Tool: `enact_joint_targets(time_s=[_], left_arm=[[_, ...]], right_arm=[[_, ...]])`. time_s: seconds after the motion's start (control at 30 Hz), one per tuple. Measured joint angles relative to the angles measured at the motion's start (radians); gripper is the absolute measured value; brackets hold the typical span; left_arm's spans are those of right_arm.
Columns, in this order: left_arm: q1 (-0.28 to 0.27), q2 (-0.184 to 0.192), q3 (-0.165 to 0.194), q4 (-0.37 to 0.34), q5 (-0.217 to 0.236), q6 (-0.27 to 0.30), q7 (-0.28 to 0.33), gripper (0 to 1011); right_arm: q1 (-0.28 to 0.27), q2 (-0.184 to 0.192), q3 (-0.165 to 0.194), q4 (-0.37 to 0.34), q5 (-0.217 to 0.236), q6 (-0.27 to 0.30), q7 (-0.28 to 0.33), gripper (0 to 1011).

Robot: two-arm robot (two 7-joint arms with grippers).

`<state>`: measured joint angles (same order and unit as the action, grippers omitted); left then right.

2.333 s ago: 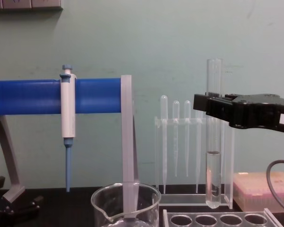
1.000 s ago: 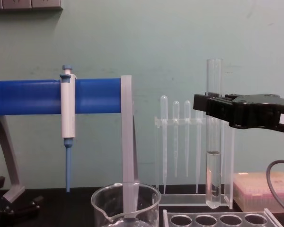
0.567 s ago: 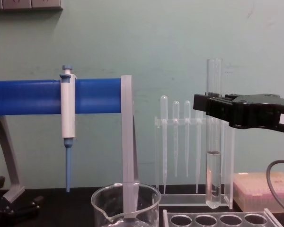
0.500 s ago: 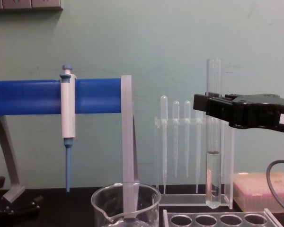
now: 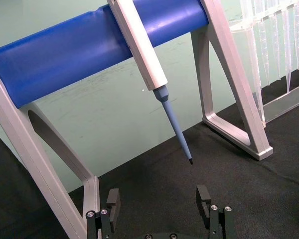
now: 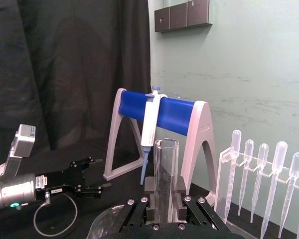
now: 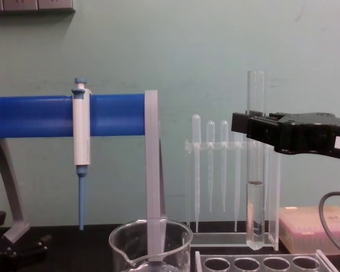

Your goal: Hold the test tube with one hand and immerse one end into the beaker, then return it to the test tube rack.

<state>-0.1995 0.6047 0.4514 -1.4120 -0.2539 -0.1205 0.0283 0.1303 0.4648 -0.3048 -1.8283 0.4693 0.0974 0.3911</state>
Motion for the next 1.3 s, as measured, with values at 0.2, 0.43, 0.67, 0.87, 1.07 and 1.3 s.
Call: enact_joint_targets(time_s=[0.2, 0.43, 0.67, 0.87, 1.07, 1.3], left_arm=[[0.0, 0.0, 0.0, 0.0, 0.0, 0.0, 0.0, 1000], [0.0, 0.0, 0.0, 0.0, 0.0, 0.0, 0.0, 1000], [0.0, 0.0, 0.0, 0.0, 0.0, 0.0, 0.0, 1000], [0.0, 0.0, 0.0, 0.0, 0.0, 0.0, 0.0, 1000], [0.0, 0.0, 0.0, 0.0, 0.0, 0.0, 0.0, 1000], [0.0, 0.0, 0.0, 0.0, 0.0, 0.0, 0.0, 1000]], right_arm=[[0.002, 0.002, -0.002, -0.001, 0.001, 0.0, -0.001, 226], [0.036, 0.004, -0.024, -0.015, 0.011, 0.016, -0.002, 225], [0.121, -0.029, -0.078, 0.027, 0.022, 0.029, 0.016, 225], [0.205, -0.085, -0.141, 0.121, 0.024, 0.026, 0.032, 225], [0.262, -0.134, -0.196, 0.214, -0.004, -0.005, 0.04, 225], [0.287, -0.174, -0.228, 0.304, -0.035, -0.053, 0.049, 225]])
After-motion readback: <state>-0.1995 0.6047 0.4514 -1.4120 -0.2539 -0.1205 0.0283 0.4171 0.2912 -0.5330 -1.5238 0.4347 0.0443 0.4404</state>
